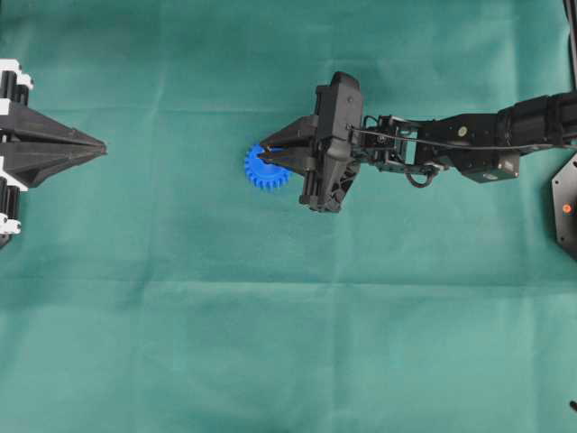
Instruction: Insert the shaft placed at a random location into the center hole of the small gear at another random location.
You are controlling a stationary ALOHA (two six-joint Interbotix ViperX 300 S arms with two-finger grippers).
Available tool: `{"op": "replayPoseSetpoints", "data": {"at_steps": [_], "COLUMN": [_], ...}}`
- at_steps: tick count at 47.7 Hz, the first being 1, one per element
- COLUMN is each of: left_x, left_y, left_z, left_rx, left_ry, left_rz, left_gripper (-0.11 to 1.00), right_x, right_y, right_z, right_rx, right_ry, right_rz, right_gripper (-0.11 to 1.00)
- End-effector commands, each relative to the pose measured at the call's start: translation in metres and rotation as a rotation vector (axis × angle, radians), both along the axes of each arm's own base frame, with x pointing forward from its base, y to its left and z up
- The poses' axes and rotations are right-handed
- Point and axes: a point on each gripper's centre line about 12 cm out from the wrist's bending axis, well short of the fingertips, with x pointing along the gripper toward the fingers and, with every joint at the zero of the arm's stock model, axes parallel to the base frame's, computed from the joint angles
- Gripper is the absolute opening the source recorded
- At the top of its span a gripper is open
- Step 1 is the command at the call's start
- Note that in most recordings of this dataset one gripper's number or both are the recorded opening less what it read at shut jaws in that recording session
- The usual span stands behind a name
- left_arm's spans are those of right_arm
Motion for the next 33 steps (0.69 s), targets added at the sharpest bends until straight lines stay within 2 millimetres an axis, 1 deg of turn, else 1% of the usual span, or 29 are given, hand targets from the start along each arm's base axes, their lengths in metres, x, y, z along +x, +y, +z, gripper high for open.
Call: {"op": "replayPoseSetpoints", "data": {"at_steps": [1,22,33], "left_x": [0.002,0.002,0.002], "left_y": [0.0,0.0,0.0], "left_z": [0.004,0.004,0.002], "left_rx": [0.003,0.003,0.003], "left_ry": [-0.009,-0.005,0.003], "left_rz": [0.001,0.001,0.001], "left_gripper": [0.0,0.0,0.0], "right_x": [0.004,0.009,0.01], "right_y": [-0.002,-0.002,-0.002], "right_z": [0.01,-0.003,-0.005], "right_rx": [0.009,0.013,0.014], "right_ry": [-0.042,-0.014,-0.01], "right_rz": [-0.012,-0.011,-0.011], "right_gripper": [0.13,0.13,0.13]}}
